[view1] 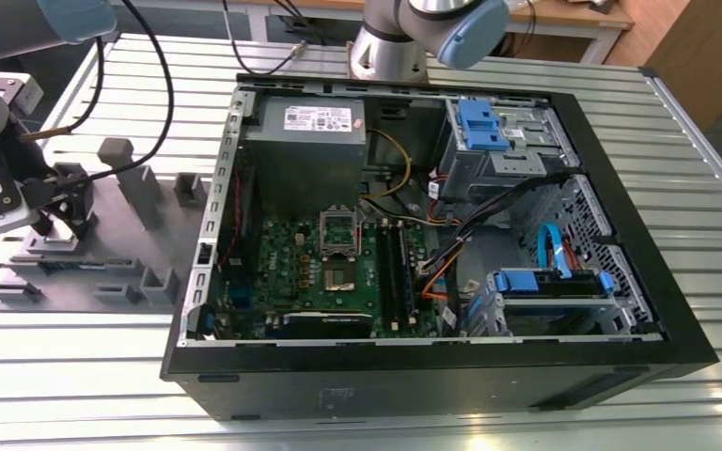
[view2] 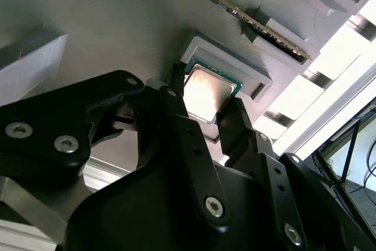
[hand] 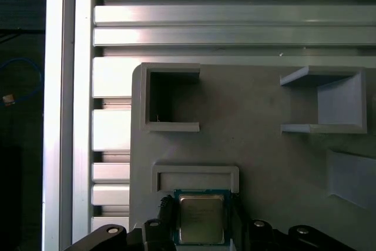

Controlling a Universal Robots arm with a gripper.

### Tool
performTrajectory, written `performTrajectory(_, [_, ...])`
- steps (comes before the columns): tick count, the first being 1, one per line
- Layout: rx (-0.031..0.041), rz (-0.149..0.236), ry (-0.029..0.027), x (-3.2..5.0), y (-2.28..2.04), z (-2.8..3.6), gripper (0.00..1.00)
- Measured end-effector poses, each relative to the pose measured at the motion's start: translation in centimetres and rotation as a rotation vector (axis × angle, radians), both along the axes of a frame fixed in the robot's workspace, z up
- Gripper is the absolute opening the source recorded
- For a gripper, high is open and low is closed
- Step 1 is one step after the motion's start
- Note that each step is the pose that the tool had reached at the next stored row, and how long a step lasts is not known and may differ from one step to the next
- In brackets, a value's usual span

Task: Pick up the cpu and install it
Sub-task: 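Pick up the cpu and move it towards the insertion slot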

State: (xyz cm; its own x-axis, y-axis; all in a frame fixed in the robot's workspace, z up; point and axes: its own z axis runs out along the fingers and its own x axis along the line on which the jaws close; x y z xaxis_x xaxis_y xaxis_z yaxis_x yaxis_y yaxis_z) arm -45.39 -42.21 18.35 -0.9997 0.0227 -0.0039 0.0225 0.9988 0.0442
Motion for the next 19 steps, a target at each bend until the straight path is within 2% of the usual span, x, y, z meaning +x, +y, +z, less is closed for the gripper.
performTrajectory(12, [0.0003,0.000,-0.0002,-0.02,0.00,0.30,0.47])
performTrajectory(19, [0.0029,0.000,-0.0007,-0.44,0.00,0.22,0.47])
